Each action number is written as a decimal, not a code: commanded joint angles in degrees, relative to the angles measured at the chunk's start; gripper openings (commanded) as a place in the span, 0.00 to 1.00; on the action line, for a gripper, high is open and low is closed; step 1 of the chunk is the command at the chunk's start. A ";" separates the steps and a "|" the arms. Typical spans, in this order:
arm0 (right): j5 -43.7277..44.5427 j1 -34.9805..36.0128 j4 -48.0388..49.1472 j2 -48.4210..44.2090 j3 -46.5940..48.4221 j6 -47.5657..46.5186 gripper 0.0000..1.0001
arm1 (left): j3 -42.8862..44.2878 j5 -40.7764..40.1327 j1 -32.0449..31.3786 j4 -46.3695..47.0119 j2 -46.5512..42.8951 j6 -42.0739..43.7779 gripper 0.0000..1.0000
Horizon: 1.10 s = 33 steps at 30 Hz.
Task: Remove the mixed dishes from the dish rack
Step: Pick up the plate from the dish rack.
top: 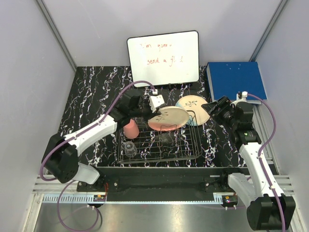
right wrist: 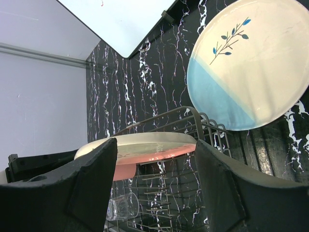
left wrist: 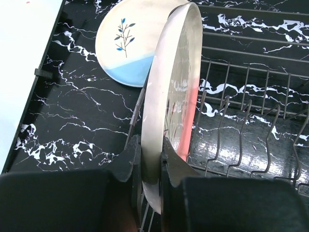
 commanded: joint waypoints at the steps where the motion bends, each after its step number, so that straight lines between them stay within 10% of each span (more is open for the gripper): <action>1: -0.77 0.28 2.70 -0.76 -0.03 -0.16 0.73 | 2.88 -2.61 -0.22 -0.18 -1.66 0.38 0.00; 17: -2.26 0.28 2.79 -0.50 1.55 0.45 0.73 | 12.90 -5.87 1.97 -6.25 -8.61 3.99 0.00; 33: -3.93 0.28 2.53 -2.78 2.70 0.45 0.73 | 14.92 -5.34 4.96 9.65 -17.13 -14.71 0.00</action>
